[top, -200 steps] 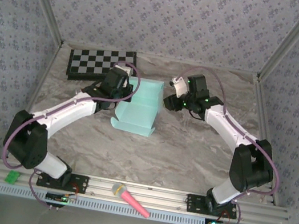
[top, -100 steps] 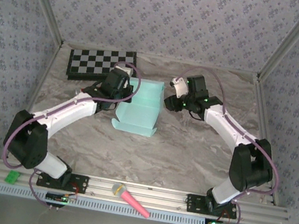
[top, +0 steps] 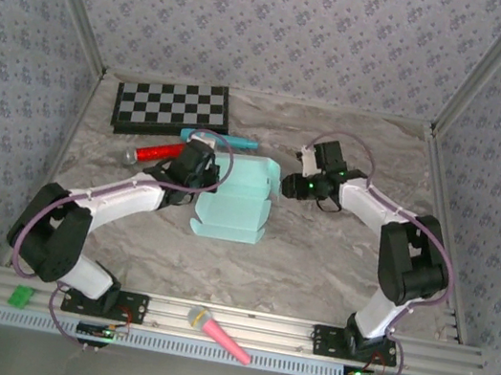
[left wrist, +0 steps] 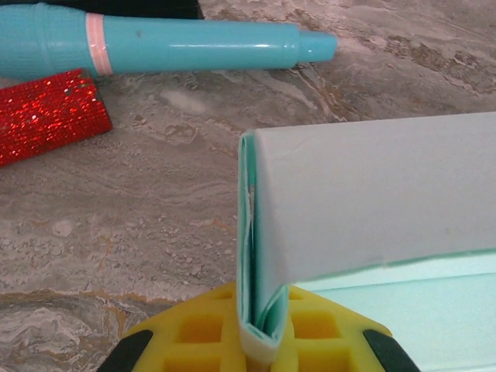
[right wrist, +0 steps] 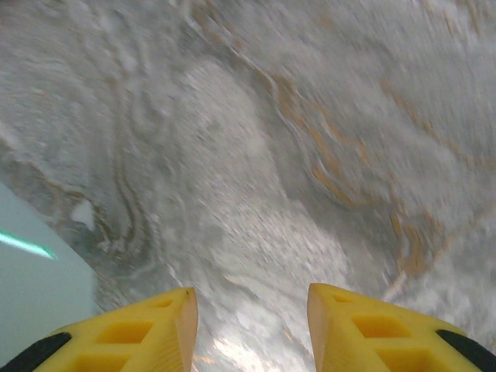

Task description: Fold the paper box

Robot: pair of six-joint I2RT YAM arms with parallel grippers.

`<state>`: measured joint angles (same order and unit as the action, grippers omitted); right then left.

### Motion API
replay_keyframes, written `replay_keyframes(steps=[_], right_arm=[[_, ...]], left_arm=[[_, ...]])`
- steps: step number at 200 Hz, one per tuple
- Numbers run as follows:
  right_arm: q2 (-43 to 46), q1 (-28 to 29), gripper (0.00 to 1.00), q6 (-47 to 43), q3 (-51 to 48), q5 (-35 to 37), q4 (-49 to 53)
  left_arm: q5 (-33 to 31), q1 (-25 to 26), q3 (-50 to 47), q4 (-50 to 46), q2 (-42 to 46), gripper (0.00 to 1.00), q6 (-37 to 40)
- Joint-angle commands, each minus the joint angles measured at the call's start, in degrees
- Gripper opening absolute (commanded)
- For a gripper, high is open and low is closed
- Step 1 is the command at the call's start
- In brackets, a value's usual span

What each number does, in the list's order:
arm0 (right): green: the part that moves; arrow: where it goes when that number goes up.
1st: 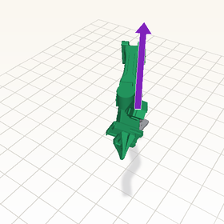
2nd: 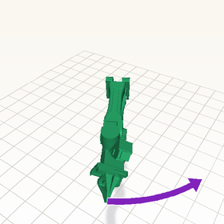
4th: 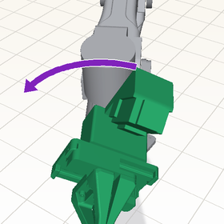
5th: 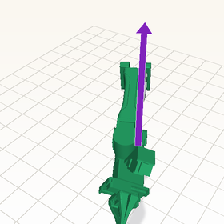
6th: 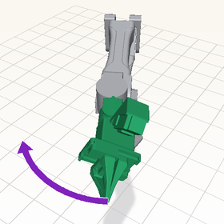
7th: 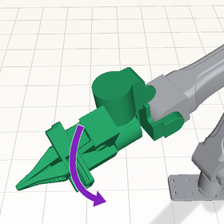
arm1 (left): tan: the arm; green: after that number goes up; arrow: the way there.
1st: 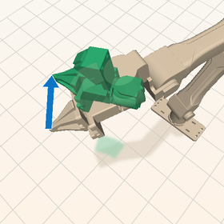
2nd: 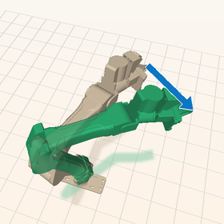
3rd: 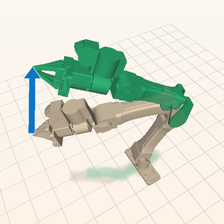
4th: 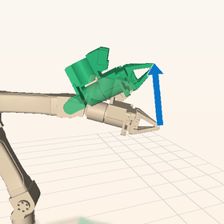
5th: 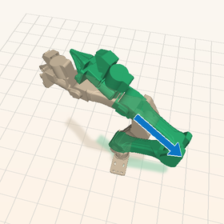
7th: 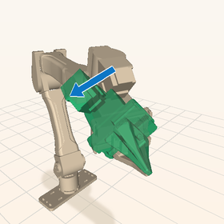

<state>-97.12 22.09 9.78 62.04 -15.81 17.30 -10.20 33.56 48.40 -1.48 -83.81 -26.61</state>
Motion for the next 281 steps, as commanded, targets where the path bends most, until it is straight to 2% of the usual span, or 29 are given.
replay_keyframes(steps=[1,28,80,139,223,281], right_arm=[[3.9,-0.6,0.45,7.0,-3.5,-0.3,-1.6],[7.9,-1.3,0.46,9.5,-7.1,-3.7,-3.6],[13.4,-1.3,0.51,13.4,-9.8,-11.2,-7.2],[15.4,-0.4,0.57,16.7,-11.8,-14.2,-11.3],[12.1,2.8,0.61,18.7,-12.1,-13.1,-14.9],[8.5,2.9,0.54,21.0,-15.8,-9.4,-18.2]], left_arm=[[-3.6,0.3,-0.7,6.6,-0.5,0.00,-3.3],[-6.2,0.6,-0.6,7.2,-1.5,0.00,-3.9],[-7.5,0.6,0.6,6.4,-3.3,0.00,-5.1],[-10.2,0.7,2.8,2.6,-2.9,0.00,-8.4],[-10.5,0.7,3.9,1.0,-2.5,0.00,-9.4],[-11.3,0.7,4.2,-0.4,-1.5,0.00,-10.7]])
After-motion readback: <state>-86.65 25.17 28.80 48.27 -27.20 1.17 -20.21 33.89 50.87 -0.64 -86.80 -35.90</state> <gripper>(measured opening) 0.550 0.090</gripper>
